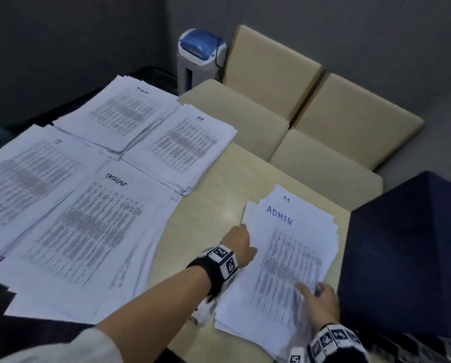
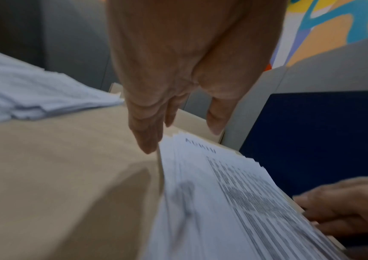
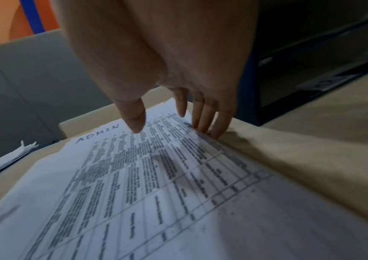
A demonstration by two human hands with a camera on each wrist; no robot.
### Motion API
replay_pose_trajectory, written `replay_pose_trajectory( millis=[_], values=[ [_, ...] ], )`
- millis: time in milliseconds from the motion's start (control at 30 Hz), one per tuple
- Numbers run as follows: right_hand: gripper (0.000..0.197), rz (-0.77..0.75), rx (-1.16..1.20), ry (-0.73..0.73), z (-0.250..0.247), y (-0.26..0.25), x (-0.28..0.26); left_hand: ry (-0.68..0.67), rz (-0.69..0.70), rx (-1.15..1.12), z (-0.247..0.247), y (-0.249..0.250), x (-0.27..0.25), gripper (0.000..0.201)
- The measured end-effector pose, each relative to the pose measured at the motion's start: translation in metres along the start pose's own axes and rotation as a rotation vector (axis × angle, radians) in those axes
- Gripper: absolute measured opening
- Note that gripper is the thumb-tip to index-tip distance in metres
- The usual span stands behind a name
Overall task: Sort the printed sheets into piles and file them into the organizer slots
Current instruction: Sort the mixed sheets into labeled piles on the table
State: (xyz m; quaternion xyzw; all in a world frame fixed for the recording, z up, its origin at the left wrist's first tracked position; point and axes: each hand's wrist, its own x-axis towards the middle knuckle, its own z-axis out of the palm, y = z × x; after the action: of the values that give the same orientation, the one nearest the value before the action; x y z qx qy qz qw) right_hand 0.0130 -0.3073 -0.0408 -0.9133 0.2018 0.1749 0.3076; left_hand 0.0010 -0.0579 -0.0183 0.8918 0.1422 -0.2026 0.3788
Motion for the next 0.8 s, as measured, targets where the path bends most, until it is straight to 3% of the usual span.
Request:
replay_pose_trajectory(
  millis=[100, 200, 333, 467, 567, 667, 800],
  values=[
    [0.062, -0.063, 0.095, -0.013, 0.0, 0.007, 0.004, 0.058, -0.052, 0.029, 0.029, 0.007, -0.003, 0.043],
    [0.041, -0.129, 0.143, -0.012, 0.001, 0.007, 0.004, 0.228, -0.161, 0.035, 0.037, 0.007, -0.008, 0.044],
    [0.044, -0.115, 0.237, 0.029, 0.001, 0.005, 0.003, 0.394, -0.159, -0.054, 0.03, -0.002, -0.008, 0.035],
    [0.025, -0.157, 0.194, 0.112, -0.006, 0.008, -0.001, 0.415, -0.204, -0.135, 0.017, -0.007, -0.003, 0.022],
    [0.024, -0.179, 0.16, 0.165, -0.012, 0.02, -0.002, 0.422, -0.213, -0.091, 0.01, -0.011, 0.0, 0.011],
    [0.01, -0.109, 0.262, 0.202, -0.018, 0.028, -0.005, 0.368, -0.186, 0.055, 0.005, -0.012, 0.004, 0.014],
    [0.008, -0.015, 0.482, 0.167, -0.021, 0.023, -0.008, 0.356, -0.135, 0.358, -0.002, -0.013, 0.004, 0.017]
  ],
)
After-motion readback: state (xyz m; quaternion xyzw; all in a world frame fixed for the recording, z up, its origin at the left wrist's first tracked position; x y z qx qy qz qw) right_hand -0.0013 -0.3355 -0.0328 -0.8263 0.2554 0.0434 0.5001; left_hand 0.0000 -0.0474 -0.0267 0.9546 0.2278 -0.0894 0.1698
